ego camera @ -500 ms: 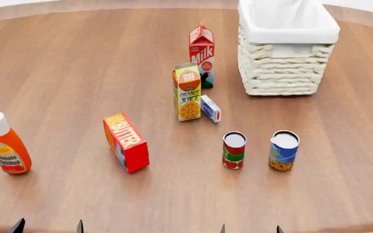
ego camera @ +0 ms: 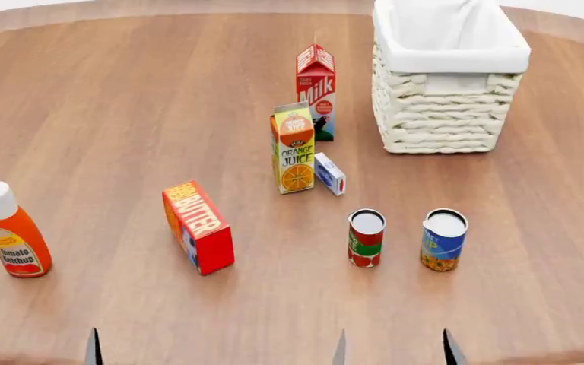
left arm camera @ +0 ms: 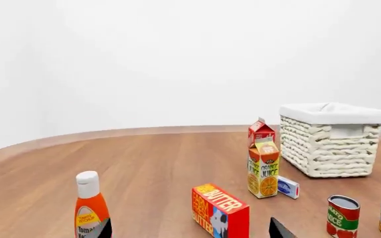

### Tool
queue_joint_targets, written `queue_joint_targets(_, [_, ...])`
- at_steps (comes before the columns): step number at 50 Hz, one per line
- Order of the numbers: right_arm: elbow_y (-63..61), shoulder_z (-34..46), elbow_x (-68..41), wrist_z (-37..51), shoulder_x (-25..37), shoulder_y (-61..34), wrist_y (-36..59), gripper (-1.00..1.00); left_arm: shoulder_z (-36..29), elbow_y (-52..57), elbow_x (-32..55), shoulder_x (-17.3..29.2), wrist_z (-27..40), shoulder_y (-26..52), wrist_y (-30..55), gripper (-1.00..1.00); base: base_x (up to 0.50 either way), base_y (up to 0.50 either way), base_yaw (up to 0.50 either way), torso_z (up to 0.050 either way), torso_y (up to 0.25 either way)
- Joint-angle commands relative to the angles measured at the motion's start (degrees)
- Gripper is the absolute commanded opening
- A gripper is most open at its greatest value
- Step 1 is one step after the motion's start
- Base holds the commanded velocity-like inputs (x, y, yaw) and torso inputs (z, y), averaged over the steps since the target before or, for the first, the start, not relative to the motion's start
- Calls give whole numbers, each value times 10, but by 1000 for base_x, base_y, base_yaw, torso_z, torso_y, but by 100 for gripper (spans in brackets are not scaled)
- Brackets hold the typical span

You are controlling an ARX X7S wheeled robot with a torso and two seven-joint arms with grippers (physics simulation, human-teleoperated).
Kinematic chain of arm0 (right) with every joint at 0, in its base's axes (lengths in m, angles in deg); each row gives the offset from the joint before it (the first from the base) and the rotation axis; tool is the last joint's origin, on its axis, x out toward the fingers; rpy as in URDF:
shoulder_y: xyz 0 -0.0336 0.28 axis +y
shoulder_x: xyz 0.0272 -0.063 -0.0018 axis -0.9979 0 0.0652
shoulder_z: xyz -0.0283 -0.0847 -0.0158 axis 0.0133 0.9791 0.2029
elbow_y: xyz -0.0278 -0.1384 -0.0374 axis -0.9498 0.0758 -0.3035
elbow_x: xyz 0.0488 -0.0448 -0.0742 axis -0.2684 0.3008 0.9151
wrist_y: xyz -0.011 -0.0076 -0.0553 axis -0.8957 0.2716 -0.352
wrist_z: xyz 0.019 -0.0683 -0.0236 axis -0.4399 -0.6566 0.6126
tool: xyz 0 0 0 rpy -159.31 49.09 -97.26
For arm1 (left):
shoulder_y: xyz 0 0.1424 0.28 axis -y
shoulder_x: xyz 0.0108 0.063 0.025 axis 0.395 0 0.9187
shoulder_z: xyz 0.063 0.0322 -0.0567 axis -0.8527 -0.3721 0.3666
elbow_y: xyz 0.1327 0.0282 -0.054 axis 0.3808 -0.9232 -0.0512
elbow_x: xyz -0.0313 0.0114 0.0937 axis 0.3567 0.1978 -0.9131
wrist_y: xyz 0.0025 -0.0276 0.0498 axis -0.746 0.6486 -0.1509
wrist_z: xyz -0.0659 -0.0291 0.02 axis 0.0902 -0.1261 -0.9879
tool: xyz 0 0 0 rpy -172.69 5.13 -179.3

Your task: Pick up the tomato sauce, and put it in the basket.

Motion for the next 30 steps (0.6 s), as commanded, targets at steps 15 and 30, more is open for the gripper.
queue_joint_targets(15, [-129, 5, -48, 17, 30, 40, 30, 100, -27, 130, -4, 29, 36, -54, 8, 100, 51, 0, 0, 0, 0])
queue_joint_targets(30, [-128, 16, -46, 33, 40, 40, 31, 100, -38, 124, 0, 40, 49, -51, 6, 100, 500, 0, 0, 0, 0])
